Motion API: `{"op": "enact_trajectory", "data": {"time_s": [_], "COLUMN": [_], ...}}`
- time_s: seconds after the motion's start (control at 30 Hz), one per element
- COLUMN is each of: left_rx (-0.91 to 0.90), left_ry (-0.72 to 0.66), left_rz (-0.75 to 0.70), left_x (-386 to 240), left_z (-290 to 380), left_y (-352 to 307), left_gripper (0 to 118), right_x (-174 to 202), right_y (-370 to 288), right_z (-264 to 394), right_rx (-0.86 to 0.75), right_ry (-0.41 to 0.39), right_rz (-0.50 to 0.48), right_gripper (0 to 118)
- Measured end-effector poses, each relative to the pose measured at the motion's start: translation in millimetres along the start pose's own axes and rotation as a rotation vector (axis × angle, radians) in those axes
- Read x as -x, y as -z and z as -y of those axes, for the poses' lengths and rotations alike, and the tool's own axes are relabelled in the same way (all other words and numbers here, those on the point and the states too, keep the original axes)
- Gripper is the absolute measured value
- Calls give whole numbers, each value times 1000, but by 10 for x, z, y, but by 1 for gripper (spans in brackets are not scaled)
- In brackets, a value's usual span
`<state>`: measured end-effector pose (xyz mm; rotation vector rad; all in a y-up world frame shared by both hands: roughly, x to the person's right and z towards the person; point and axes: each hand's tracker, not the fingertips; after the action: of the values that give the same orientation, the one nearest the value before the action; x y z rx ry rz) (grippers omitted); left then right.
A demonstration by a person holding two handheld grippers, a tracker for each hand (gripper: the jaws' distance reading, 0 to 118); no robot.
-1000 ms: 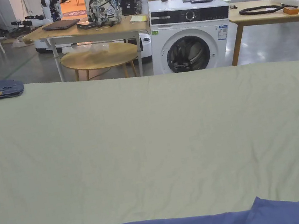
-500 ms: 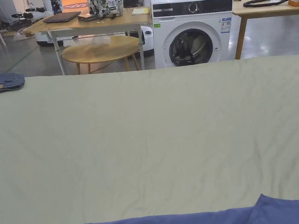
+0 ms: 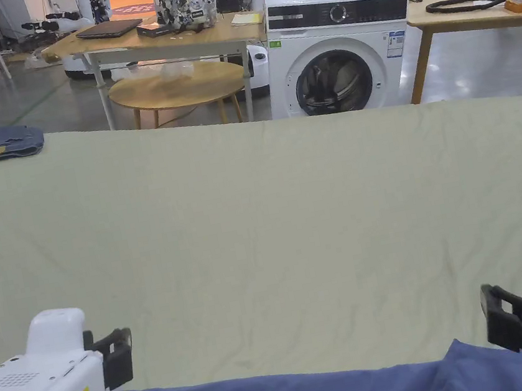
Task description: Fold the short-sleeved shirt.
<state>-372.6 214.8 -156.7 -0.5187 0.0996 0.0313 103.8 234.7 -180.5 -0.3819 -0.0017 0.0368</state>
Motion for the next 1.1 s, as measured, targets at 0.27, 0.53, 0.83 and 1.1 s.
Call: {"op": "enact_trajectory", "data": {"time_s": [0.27,0.53,0.83,1.1], "left_rx": [-239,-163,287,552], "left_ry": [42,14,-214,-486], "left_rz": [-74,-100,112,392], "left_x": [-250,10,1065,1709], "left_z": [-148,-165,132,506], "left_y": [-214,-322,-69,346], "left_gripper": [0,0,0,42], "right_x": [473,642,718,764], "right_y": [17,78,185,262], "right_z": [-148,-159,-114,-67], "right_rx": [-157,-185,-157,-136], "right_ry": [43,22,-27,-41], "right_rz": [-18,-26,-56,-70], "right_gripper": [0,0,0,0]}}
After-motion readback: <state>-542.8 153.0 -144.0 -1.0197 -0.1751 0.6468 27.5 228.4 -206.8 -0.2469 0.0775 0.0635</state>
